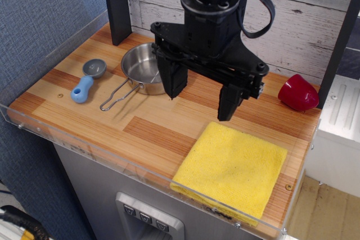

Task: Move the scoop and place it on the yellow cloth.

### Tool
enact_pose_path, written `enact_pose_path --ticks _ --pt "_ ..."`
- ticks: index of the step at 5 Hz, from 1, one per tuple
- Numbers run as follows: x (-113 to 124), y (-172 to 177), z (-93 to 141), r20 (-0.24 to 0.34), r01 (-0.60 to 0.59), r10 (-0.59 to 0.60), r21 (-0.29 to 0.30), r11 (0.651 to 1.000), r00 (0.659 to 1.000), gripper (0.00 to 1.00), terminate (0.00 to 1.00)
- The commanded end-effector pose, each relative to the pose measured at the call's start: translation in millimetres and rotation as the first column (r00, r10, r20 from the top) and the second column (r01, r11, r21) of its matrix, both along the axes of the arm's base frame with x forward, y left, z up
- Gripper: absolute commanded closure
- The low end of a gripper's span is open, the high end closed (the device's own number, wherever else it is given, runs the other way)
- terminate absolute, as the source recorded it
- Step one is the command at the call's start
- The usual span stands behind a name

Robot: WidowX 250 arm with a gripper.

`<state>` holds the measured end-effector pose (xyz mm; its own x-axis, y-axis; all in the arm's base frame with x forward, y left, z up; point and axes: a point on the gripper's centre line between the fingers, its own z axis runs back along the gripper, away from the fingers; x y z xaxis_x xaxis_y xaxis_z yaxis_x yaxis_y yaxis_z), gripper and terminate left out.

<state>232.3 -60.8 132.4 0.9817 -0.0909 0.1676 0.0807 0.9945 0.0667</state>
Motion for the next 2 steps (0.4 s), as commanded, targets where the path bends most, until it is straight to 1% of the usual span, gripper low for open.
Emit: enact_pose_path --ticks 1,2 --pt "0 0 0 0.000 0.000 0.000 0.000 1.000 1.000 0.00 0.00" --pt "29 -10 3 0.086 0.063 -0.063 0.005 0.998 0.994 0.00 0.00"
